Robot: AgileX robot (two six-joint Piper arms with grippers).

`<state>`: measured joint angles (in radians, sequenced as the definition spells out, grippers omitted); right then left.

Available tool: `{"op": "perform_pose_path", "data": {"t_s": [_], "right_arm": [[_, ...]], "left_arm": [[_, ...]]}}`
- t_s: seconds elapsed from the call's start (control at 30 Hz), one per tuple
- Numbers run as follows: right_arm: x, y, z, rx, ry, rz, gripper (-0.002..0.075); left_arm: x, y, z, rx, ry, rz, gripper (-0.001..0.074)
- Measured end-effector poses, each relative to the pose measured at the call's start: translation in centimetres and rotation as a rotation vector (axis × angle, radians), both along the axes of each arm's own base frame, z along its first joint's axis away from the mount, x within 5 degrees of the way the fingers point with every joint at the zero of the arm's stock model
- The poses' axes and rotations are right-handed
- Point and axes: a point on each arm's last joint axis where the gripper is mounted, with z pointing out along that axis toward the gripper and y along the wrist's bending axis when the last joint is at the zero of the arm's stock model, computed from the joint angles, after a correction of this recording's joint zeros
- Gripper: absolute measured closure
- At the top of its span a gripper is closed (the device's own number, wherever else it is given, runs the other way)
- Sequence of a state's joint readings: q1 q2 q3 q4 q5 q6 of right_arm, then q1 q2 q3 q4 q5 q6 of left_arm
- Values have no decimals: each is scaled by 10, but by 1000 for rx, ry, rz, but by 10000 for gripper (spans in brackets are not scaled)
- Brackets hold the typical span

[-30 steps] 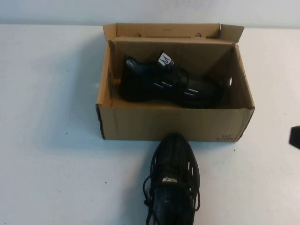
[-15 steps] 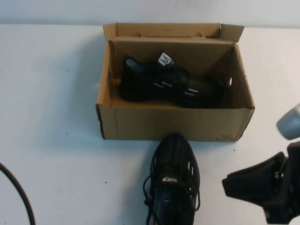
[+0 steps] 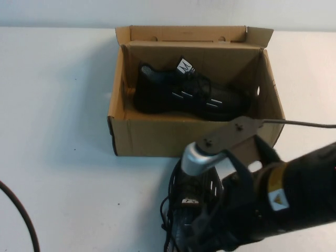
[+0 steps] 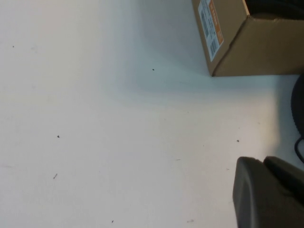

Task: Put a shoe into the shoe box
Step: Pick up the shoe from the table

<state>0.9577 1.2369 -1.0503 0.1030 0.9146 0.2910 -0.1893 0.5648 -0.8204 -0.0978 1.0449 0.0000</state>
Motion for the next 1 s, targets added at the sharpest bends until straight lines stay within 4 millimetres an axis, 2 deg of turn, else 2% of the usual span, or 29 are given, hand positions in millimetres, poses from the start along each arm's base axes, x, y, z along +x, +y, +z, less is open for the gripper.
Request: {"op": "perform_pose_path", "data": {"t_s": [0.1, 0.23, 0.33, 0.63, 1.0], "right_arm": [[9, 20, -9, -21, 51, -48, 561], [22, 45, -28, -32, 109, -85, 390], [29, 58, -40, -34, 140, -99, 323], [42, 79, -75, -92, 213, -152, 301], [54, 82, -101, -180, 222, -232, 301]], "left_arm": [[0, 0, 0, -1, 0, 0, 736], [0, 0, 0, -4, 1, -2, 736], [0, 0, 0, -4, 2, -2, 736], [-1, 0, -1, -2, 10, -3, 736], [-2, -3, -1, -21, 22, -29, 736]]}}
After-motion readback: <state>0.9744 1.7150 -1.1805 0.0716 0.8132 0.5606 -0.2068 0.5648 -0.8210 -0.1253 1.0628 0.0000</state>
